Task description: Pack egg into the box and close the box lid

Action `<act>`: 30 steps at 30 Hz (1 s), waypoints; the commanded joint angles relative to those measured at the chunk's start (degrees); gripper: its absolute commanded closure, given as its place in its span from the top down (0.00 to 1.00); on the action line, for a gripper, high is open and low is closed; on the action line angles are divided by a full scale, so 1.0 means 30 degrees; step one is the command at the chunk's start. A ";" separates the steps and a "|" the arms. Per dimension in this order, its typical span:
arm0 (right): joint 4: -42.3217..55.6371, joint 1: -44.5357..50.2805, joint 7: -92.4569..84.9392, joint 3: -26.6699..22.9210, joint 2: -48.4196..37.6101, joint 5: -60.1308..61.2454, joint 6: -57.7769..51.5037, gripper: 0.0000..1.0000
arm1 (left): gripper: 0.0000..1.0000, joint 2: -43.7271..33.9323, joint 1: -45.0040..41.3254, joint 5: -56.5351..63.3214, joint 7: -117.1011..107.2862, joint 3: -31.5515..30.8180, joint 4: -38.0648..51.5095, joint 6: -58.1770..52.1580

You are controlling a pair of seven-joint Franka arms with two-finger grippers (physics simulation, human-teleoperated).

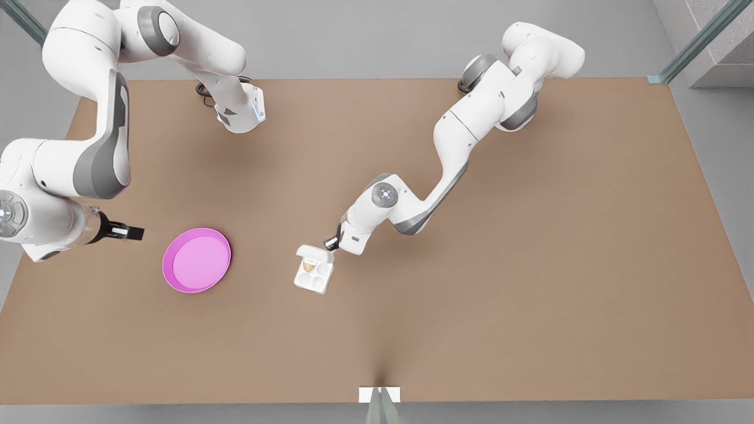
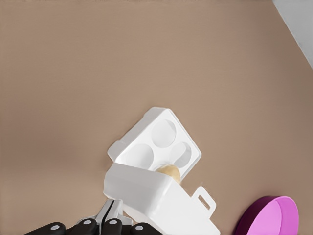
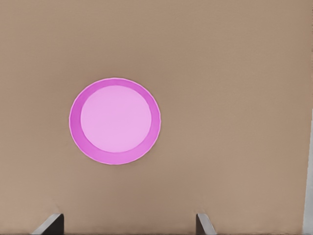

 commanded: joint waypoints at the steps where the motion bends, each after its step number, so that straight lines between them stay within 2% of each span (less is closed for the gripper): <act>1: -0.0069 -0.0008 0.0959 0.0023 -0.0014 -0.0645 -0.1645 1.00 | 0.21 0.0017 0.0010 0.0005 0.0163 -0.0005 0.0159 0.0003; 7: -0.0098 0.0841 0.0960 0.0082 -0.0014 -0.1143 -0.1675 1.00 | 0.21 0.0281 0.0010 -0.0024 0.0075 -0.0034 0.0540 0.0003; 30: -0.0391 0.0958 0.0989 0.0053 0.0015 -0.1466 -0.2144 1.00 | 0.21 0.0632 0.0157 -0.0112 -0.1066 -0.0122 0.1038 0.0033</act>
